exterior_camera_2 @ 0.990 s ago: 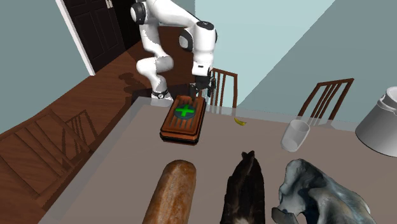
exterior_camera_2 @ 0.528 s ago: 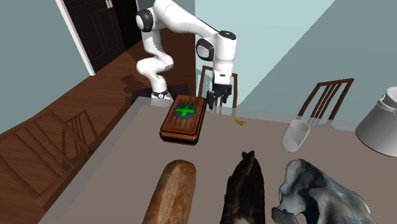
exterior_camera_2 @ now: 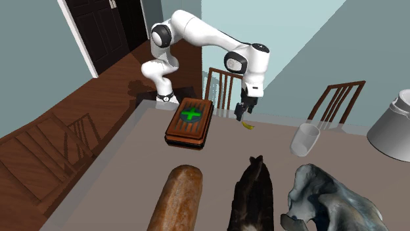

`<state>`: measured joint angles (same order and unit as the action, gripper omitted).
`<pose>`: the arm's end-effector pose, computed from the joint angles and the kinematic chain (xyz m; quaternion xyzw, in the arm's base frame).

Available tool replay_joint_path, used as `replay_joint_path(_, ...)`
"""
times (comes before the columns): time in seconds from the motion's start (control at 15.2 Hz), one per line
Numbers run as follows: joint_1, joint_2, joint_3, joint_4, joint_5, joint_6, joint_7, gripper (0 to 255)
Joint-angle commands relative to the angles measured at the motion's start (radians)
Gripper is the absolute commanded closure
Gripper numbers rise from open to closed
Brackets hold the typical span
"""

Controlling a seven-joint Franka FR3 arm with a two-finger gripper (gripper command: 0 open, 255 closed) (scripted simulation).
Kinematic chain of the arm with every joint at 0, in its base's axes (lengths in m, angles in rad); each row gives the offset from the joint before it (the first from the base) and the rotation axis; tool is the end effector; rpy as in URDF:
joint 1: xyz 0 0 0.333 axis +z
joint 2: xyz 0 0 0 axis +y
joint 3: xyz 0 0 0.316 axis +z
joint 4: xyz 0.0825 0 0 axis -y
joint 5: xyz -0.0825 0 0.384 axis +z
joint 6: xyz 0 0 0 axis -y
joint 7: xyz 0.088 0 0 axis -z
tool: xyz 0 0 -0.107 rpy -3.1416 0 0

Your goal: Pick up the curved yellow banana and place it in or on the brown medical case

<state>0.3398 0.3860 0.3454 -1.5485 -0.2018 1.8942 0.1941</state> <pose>0.5426 0.3867 0.4372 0.9640 0.2639 0.0061 0.0318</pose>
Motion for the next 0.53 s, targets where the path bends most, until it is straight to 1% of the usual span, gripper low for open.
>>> replay_joint_path(0.0, 0.034, 0.083, 0.003, 0.091, -0.028, -0.017, 0.007, 0)
replay_joint_path(0.07, 0.039, 0.092, 0.002, 0.102, -0.031, -0.019, 0.007, 0)
replay_joint_path(0.46, 0.035, 0.109, -0.004, 0.046, -0.040, 0.052, 0.014, 0)
